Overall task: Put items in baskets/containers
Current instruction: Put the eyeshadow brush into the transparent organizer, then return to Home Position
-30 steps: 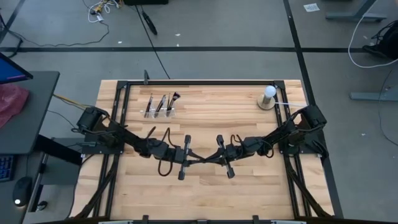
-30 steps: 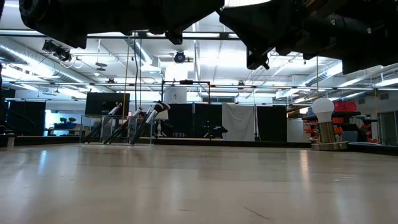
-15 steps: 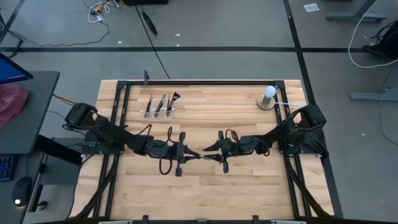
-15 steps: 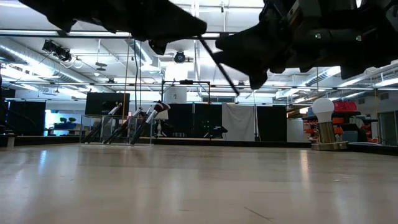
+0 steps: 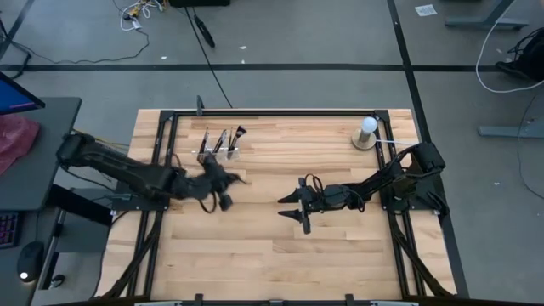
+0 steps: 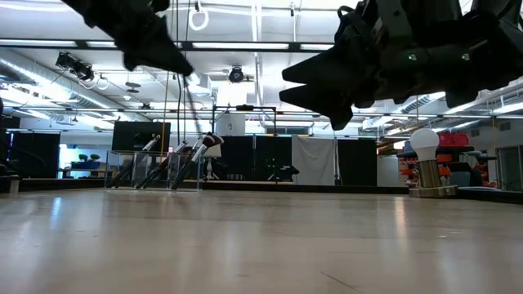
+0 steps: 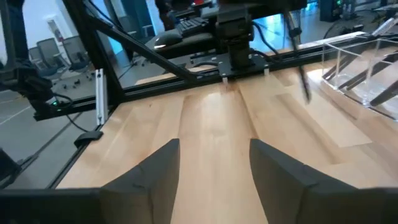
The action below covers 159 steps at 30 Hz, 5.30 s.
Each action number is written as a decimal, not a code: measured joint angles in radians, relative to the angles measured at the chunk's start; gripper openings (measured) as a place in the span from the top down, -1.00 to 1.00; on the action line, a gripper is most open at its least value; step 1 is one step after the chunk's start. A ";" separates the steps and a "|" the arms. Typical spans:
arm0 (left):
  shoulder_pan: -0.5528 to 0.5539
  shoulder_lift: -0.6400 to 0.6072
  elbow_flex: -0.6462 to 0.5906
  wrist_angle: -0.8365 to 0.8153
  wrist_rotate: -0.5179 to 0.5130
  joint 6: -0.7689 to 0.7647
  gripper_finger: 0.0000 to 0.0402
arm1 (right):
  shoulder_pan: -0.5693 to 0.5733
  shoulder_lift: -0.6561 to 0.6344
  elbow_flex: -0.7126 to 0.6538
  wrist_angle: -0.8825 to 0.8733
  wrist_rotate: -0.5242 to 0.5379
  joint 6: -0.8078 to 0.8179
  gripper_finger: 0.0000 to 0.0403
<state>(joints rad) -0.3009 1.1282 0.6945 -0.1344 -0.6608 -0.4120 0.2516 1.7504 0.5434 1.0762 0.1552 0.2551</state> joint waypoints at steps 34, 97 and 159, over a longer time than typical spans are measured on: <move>0.706 -0.157 0.155 -0.700 0.248 0.174 0.91 | -0.009 0.000 0.000 -0.011 0.074 -0.002 0.13; 0.325 -0.292 -0.189 -0.263 0.173 0.036 0.34 | 0.077 -0.228 0.000 -0.461 0.052 0.057 0.13; 0.151 -0.291 -0.330 0.072 0.078 0.003 0.34 | -0.200 -1.614 -0.526 -0.887 -0.051 -0.163 0.54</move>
<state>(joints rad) -0.1501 0.8373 0.3649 -0.0628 -0.5827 -0.4093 0.0514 0.1364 0.0173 0.1893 0.1038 0.0925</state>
